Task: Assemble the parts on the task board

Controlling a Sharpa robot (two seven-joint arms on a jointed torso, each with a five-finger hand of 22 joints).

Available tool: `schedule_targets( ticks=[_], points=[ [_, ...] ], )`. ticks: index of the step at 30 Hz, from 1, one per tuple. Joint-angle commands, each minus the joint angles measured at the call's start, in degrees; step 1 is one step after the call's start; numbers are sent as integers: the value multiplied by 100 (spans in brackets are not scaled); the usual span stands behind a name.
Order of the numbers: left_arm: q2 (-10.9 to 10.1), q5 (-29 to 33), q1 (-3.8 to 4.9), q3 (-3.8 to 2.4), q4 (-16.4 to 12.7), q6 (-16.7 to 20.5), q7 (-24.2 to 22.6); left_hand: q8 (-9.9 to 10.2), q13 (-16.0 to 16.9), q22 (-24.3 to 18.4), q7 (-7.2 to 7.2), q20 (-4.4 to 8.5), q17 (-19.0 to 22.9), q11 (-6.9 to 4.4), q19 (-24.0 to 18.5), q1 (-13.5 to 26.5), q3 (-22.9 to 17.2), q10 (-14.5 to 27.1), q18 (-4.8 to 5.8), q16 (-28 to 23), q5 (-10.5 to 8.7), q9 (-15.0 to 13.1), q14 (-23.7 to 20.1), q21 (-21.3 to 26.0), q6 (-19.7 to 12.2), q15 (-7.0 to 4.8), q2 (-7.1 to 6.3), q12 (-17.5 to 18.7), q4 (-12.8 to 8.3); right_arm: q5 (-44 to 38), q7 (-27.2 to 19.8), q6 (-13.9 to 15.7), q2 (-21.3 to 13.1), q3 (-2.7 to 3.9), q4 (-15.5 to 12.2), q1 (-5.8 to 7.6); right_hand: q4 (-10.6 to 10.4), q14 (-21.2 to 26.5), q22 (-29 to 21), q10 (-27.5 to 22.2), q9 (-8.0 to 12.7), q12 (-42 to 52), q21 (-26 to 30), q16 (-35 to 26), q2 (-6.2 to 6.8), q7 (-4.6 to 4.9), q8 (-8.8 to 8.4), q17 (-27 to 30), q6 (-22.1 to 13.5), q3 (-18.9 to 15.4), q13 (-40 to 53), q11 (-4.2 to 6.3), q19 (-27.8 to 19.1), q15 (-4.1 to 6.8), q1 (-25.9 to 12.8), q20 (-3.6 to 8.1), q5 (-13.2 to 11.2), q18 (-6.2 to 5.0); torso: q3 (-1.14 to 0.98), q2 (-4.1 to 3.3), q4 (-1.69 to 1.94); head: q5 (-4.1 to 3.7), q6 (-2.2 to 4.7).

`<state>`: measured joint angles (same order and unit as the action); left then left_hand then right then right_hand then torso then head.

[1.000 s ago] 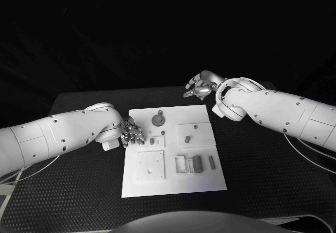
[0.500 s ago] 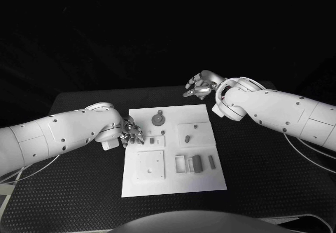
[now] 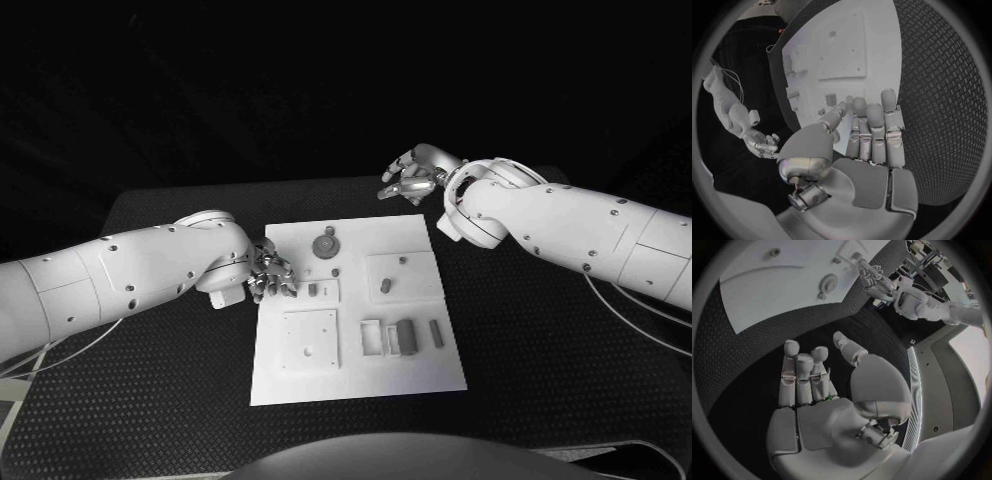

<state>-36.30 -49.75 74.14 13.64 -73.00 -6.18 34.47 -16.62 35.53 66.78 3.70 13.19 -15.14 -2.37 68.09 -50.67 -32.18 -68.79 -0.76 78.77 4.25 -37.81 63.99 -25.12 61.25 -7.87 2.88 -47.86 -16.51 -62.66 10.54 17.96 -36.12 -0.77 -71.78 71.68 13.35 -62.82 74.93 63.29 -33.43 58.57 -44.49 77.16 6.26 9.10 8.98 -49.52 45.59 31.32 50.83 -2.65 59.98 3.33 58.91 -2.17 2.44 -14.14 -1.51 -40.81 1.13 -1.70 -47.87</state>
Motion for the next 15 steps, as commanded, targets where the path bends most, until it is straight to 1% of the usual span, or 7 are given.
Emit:
schedule_targets(
  ticks=[1, 9, 15],
  points=[
    [12, 19, 1, -2, -8, -94, -22, -35, 8, 7, 15, 5, 7, -6, 20, -234, -50, -50, 76, 36, 13, -27, 5, -18, 55, -29, 186, 20, -11, -13, -13, -60, -3, 2, -8, -3, -24, 45, 83, -28, 8, 35, 21, 26, -4, 45, 24, 9, 1, -5, -9, -29, -21, -7, -54, -27, 36, -86, 2, 2, 3, -5, -2],
    [19, 19, 1, -2, -7, -187, -9, -40, 9, 10, 13, 5, 7, -8, 19, -249, -52, -53, 76, 39, 13, -30, 6, -19, 60, -29, 195, 21, -11, -13, -12, -61, -5, 2, -7, -3, -24, 46, 83, -29, 8, 36, 21, 27, -4, 45, 24, 10, 1, -5, -10, -29, -21, -7, -54, -27, 36, -86, 4, 3, 3, -11, -20],
    [23, 19, 1, -2, -4, -178, -6, -44, 11, 12, 10, 5, 6, -10, 19, -266, -53, -58, 76, 42, 12, -33, 9, -19, 66, -28, 200, 21, -14, -13, -12, -58, -6, 2, -7, -3, -23, 46, 83, -29, 8, 36, 21, 27, -3, 45, 24, 11, 0, -5, -10, -29, -21, -8, -53, -27, 36, -86, 2, 3, 4, -11, -16]
  ],
)
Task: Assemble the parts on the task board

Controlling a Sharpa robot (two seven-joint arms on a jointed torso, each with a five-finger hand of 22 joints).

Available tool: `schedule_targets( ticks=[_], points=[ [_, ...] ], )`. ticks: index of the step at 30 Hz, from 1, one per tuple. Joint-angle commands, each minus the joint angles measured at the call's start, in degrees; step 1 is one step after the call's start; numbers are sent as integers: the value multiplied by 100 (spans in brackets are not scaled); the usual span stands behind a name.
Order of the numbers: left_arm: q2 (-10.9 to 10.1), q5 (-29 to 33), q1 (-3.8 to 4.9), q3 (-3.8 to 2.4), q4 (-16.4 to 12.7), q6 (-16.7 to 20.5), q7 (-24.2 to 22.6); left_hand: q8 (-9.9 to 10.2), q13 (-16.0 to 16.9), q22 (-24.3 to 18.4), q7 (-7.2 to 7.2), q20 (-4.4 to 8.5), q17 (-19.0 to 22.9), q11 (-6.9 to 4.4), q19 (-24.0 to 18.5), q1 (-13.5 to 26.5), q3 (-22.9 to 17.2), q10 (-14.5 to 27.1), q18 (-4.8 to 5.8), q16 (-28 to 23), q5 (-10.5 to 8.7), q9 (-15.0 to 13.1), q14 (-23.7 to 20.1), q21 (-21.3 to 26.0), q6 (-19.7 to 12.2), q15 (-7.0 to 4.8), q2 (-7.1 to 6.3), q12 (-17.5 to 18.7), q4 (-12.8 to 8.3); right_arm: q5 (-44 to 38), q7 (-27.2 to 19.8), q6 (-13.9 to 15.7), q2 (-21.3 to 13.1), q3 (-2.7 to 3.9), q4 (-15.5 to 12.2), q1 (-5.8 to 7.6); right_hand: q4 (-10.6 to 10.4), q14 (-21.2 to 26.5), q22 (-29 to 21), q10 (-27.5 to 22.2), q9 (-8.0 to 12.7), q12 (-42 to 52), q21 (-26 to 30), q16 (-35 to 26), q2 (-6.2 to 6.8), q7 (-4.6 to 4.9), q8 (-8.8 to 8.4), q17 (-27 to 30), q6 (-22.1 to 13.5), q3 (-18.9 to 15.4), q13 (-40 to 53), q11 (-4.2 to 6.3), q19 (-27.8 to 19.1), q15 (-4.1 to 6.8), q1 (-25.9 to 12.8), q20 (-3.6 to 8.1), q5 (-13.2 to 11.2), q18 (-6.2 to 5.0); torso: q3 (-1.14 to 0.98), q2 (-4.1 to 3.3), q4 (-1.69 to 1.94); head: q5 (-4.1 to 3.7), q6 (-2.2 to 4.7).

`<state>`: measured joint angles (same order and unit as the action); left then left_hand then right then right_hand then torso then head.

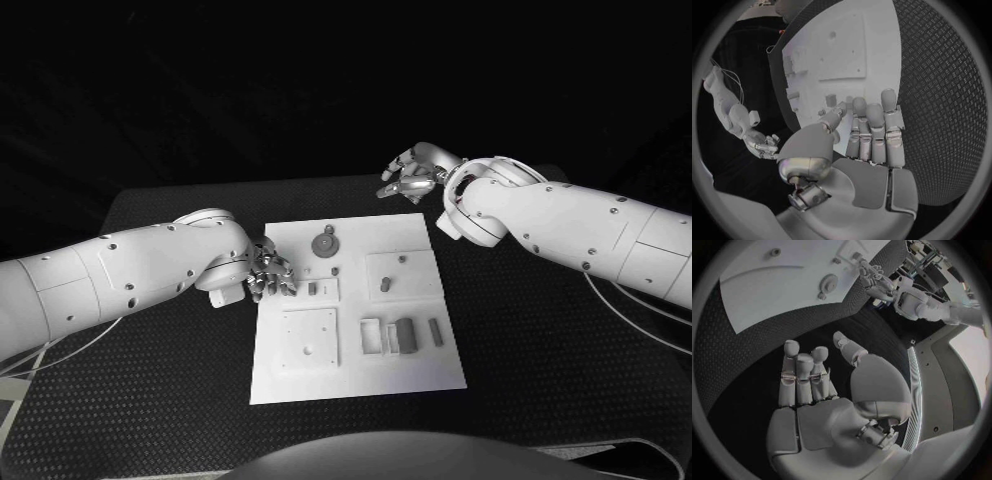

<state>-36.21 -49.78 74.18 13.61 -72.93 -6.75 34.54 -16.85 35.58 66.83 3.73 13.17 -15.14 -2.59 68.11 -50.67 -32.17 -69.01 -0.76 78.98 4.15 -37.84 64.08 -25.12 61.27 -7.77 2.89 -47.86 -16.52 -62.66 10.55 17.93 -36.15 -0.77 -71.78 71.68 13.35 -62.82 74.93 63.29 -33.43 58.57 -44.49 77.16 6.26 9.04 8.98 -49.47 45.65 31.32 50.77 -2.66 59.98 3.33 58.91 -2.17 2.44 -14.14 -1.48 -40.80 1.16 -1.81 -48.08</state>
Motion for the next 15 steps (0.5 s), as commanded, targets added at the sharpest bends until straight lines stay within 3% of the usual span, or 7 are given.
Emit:
schedule_targets(
  ticks=[1, 10, 15],
  points=[
    [13, 23, -3, 1, -12, -113, -12, -22, 7, 7, 8, 7, 7, 11, 17, -267, -54, -37, 76, 21, 22, -29, -1, -19, 64, -38, 200, 22, -13, -13, -12, -55, -4, 2, -7, -3, -23, 46, 83, -29, 8, 36, 21, 28, -3, 51, 24, 5, -6, -5, -5, -29, -21, -8, -53, -27, 36, -86, -1, 2, 1, 0, 5],
    [15, 23, -3, 1, -10, -107, -23, -18, 7, 11, 12, 1, 8, 15, 14, -260, -28, -38, 76, 23, 13, -29, -3, -20, 53, -36, 153, 27, -6, -13, -12, -57, -3, 2, -2, -3, -23, 46, 83, -29, 9, 37, 21, 28, -2, 52, 24, 6, -7, -5, -6, -29, -21, -8, -53, -27, 36, -86, 1, -1, 1, 0, -2],
    [18, 37, -3, 1, -1, -67, -30, 53, 9, 10, 53, -16, 18, 52, 16, -115, 92, -27, 75, 16, -63, 6, -16, -11, -71, -13, -107, 49, 78, -13, -11, -71, 3, 2, 5, -3, -24, 47, 83, -30, 9, 37, 21, 28, -2, 52, 25, 7, -6, -6, -7, -30, -22, -8, -55, -28, 36, -86, 0, 0, 1, 2, -4]
  ],
)
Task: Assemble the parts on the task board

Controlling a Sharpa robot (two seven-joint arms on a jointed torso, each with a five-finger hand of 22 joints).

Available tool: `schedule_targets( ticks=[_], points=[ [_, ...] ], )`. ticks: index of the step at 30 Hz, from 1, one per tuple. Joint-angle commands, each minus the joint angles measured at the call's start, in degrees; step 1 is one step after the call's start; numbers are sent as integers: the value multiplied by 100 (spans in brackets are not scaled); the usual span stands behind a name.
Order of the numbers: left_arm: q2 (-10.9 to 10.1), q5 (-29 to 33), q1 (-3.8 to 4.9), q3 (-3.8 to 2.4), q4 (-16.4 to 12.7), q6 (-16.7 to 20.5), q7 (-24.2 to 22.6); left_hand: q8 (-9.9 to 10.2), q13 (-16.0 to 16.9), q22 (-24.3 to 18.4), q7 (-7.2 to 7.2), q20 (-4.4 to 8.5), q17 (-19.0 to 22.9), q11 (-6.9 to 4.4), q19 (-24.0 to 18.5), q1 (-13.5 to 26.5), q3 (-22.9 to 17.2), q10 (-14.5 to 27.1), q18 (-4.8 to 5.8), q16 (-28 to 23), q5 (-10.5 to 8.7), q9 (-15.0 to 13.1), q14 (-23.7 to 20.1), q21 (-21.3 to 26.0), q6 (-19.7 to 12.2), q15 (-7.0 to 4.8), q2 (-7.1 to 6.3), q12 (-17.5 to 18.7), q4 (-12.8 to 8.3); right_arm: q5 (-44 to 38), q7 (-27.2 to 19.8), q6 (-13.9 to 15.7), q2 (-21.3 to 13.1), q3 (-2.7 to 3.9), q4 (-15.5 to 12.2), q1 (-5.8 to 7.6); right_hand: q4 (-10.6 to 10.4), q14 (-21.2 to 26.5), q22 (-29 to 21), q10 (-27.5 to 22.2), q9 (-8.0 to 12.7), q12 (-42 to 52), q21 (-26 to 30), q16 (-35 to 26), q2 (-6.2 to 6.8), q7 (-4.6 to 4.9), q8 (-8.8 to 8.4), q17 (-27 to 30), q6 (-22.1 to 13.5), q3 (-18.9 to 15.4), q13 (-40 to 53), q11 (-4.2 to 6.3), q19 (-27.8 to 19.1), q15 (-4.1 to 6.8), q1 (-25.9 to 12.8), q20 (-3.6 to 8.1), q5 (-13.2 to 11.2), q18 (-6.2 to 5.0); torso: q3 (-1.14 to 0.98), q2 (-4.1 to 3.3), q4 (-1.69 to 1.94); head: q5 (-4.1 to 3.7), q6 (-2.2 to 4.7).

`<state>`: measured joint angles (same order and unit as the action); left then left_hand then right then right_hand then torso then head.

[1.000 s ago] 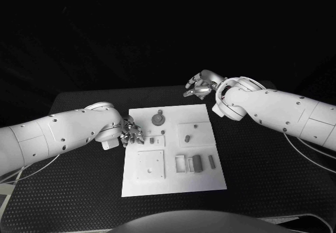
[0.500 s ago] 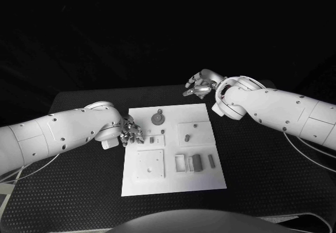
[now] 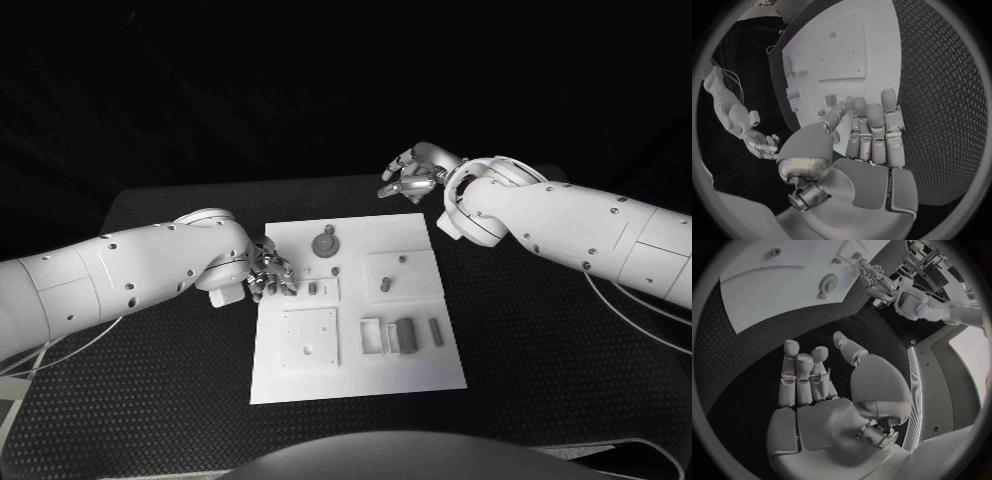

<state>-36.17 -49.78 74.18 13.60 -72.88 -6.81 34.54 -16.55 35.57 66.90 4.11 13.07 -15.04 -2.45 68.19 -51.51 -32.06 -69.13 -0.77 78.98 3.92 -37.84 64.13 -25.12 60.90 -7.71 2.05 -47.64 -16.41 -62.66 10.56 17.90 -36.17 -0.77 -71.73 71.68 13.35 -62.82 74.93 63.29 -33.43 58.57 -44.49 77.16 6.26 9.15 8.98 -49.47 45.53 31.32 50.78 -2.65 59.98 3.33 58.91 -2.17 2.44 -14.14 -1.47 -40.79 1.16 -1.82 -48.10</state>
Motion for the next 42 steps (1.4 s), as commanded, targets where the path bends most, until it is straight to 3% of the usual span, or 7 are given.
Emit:
schedule_targets(
  ticks=[1, 4, 10, 17, 42],
  points=[
    [15, 46, -3, 1, -6, -57, -32, 25, 10, 1, 14, -7, 11, 44, 10, 37, 114, -15, 75, 13, -57, 9, -21, -7, -32, -17, -104, 30, 115, -13, -12, -72, 4, 2, -2, -3, -24, 47, 83, -30, 9, 37, 21, 28, -2, 41, 25, 8, 5, -6, -7, -30, -22, -8, -55, -28, 36, -86, -2, 0, 1, 3, -7],
    [16, 74, -3, 1, -4, -69, -43, 39, 10, -14, 16, 5, 23, 40, 20, 337, 211, -17, 74, 5, -87, 25, -19, 13, -46, -20, -356, 49, 381, -13, -7, -87, 6, 2, -2, -3, -25, 47, 83, -30, 9, 38, 21, 28, -2, 41, 25, 8, 5, -6, -8, -30, -22, -8, -56, -28, 36, -86, -2, 0, 1, 2, -5],
    [9, 74, -3, 1, -4, 1, -92, 45, 19, -21, 15, 23, 36, 36, 16, 611, 268, -11, 73, 2, -102, 34, -26, 35, -55, -25, -562, 62, 594, -13, 7, -88, 2, 2, -1, -4, -27, 48, 83, -31, 9, 38, 22, 29, -2, 42, 25, 9, 5, -7, -8, -30, -22, -8, -59, -28, 36, -86, 1, -2, -3, -13, -12],
    [13, 77, -3, 1, -3, 37, -122, 39, 26, -20, 12, 28, 38, 33, 19, 703, 282, -16, 73, 8, -109, 30, -26, 40, -54, -27, -689, 63, 668, -13, 7, -84, 1, 2, -3, -6, -30, 49, 84, -31, 9, 38, 22, 29, -2, 42, 25, 10, 5, -8, -9, -30, -22, -9, -63, -29, 36, -86, 1, -1, 0, -20, -16],
    [-22, 134, -4, -2, -15, 212, -177, 3, 42, -13, -6, 40, 33, 16, 46, 790, 256, -42, 65, 32, -113, 2, -8, 38, -19, -41, -773, 57, 782, -13, 0, -85, -3, 2, 1, -15, -36, 50, 84, -32, 10, 40, 23, 31, 0, 42, 24, 13, 2, -10, -12, -31, -23, -9, -69, -30, 36, -86, -3, -2, -2, -27, -17]
  ],
)
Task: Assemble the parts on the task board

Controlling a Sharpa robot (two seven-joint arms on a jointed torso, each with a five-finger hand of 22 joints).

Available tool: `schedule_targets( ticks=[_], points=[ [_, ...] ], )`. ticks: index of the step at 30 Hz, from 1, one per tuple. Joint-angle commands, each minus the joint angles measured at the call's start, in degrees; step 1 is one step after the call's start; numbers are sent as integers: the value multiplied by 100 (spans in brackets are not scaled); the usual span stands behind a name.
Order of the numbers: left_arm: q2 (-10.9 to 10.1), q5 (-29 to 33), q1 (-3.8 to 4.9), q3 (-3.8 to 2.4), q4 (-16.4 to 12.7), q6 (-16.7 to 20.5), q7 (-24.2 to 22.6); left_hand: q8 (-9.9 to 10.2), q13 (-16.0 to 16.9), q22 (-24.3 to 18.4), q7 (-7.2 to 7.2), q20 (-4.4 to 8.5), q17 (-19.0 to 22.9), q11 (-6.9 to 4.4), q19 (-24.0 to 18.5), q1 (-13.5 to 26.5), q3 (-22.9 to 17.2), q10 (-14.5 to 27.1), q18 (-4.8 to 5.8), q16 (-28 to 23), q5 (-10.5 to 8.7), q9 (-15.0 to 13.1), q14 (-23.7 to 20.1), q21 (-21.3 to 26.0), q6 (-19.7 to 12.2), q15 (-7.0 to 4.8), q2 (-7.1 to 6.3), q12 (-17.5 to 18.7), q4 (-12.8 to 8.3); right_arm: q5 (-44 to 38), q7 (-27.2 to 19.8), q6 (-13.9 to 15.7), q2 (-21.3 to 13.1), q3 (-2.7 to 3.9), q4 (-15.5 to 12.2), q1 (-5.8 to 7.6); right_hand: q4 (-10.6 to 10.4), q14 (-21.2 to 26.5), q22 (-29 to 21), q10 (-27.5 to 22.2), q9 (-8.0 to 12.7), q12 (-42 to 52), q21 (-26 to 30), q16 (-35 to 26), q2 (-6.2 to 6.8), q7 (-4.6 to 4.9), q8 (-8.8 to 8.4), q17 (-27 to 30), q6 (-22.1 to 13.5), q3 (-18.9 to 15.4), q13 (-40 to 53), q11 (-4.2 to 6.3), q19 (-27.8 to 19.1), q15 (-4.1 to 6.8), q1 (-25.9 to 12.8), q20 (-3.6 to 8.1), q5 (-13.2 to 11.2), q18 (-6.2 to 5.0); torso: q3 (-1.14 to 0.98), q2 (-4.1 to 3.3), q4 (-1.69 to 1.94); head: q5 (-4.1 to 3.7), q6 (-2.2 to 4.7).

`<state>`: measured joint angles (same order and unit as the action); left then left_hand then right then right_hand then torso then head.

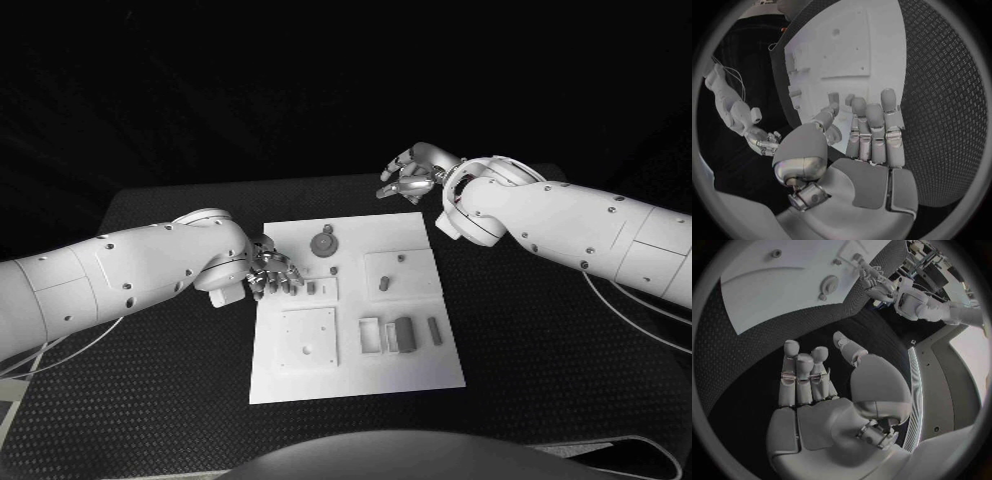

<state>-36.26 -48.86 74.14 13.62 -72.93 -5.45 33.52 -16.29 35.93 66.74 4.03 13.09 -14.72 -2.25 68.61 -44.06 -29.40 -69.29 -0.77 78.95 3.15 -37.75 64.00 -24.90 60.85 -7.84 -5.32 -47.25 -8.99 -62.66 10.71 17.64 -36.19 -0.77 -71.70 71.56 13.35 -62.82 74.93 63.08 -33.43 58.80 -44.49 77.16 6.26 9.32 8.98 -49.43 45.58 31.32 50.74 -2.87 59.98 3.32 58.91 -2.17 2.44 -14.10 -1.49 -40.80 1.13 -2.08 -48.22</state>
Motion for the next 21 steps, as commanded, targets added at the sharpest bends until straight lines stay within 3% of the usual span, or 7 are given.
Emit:
schedule_targets(
  ticks=[1, 9, 12, 14, 16, 18, 21],
  points=[
    [-24, 41, 0, -5, -15, 88, -79, -24, 6, 3, 2, 38, 1, -4, 4, 46, -10, -26, 66, 35, -36, -8, 5, 16, -15, -28, -38, 18, 43, -14, -15, -57, 0, 2, -2, -4, -36, 49, 84, -11, 10, 18, 23, 31, 0, 25, 24, 8, -3, -10, -8, -10, -23, -9, -70, -30, 36, -90, -1, -1, 2, -2, -4],
    [-212, 284, 10, -69, -137, 402, -417, 18, 1, -2, 26, 33, 16, 18, -26, 56, -33, 20, 71, 8, -37, 2, -36, 39, -108, -18, -83, 47, 70, -14, -20, -44, -11, 2, 6, -8, -38, 50, 84, -11, 10, 18, 23, 31, 2, 26, 24, 9, -4, -11, -8, -10, -23, -9, -72, -30, 36, -90, -1, 3, 3, -8, 23],
    [-233, 572, 12, -232, -118, 719, -750, 167, -61, -48, 160, -73, 96, 153, -280, 14, -82, 297, 77, -154, -37, 44, -277, 186, -432, 110, -80, 202, 42, -14, -23, -38, -21, 2, 18, -9, -39, 50, 84, -12, 10, 19, 23, 31, 4, 26, 25, 9, -4, -12, -9, -10, -23, -9, -75, -30, 36, -90, -1, 4, 8, -13, 40],
    [-286, 875, 20, -274, -110, 755, -1279, 224, -121, -90, 258, -180, 158, 246, -470, -20, -100, 497, 77, -275, -42, 49, -459, 301, -588, 217, -68, 321, 2, -14, -24, -33, -24, 2, 29, -12, -40, 50, 84, -12, 10, 19, 23, 32, 5, 26, 25, 10, -4, -12, -9, -10, -23, -9, -75, -30, 36, -90, 1, 1, 3, -18, 54],
    [-326, 1139, 37, -290, -108, 830, -1628, 304, -274, -200, 381, -358, 300, 397, -842, -107, -158, 884, 77, -578, -25, 62, -819, 544, -797, 391, -24, 607, -109, -14, -24, -31, -26, 2, 34, -12, -40, 50, 84, -12, 10, 19, 23, 32, 5, 26, 25, 10, -4, -12, -9, -10, -23, -9, -76, -30, 36, -90, 0, -1, -2, -15, 62],
    [-374, 1299, 43, -337, -111, 1062, -2124, 369, -601, -452, 559, -688, 571, 621, -1348, -361, -339, 1382, 77, -1181, -32, 82, -1272, 957, -1008, 737, 169, 1133, -347, -14, -29, -29, -26, 2, 39, -13, -41, 50, 84, -12, 10, 19, 23, 32, 5, 26, 25, 10, -3, -12, -10, -10, -23, -9, -77, -31, 36, -90, -2, -1, -6, -13, 79],
    [-387, 1318, 43, -345, -83, 1291, -2830, 345, -1195, -876, 638, -973, 811, 871, -1433, -639, -486, 1424, 36, -1902, 10, 123, -1207, 1352, -1118, 1056, 222, 1862, -625, -14, -41, -50, -36, 2, 37, -14, -40, 50, 84, -12, 9, 19, 23, 32, 6, 25, 26, 11, -2, -12, -10, -10, -23, -9, -75, -30, 36, -90, -4, -1, -1, -27, 95]
  ],
)
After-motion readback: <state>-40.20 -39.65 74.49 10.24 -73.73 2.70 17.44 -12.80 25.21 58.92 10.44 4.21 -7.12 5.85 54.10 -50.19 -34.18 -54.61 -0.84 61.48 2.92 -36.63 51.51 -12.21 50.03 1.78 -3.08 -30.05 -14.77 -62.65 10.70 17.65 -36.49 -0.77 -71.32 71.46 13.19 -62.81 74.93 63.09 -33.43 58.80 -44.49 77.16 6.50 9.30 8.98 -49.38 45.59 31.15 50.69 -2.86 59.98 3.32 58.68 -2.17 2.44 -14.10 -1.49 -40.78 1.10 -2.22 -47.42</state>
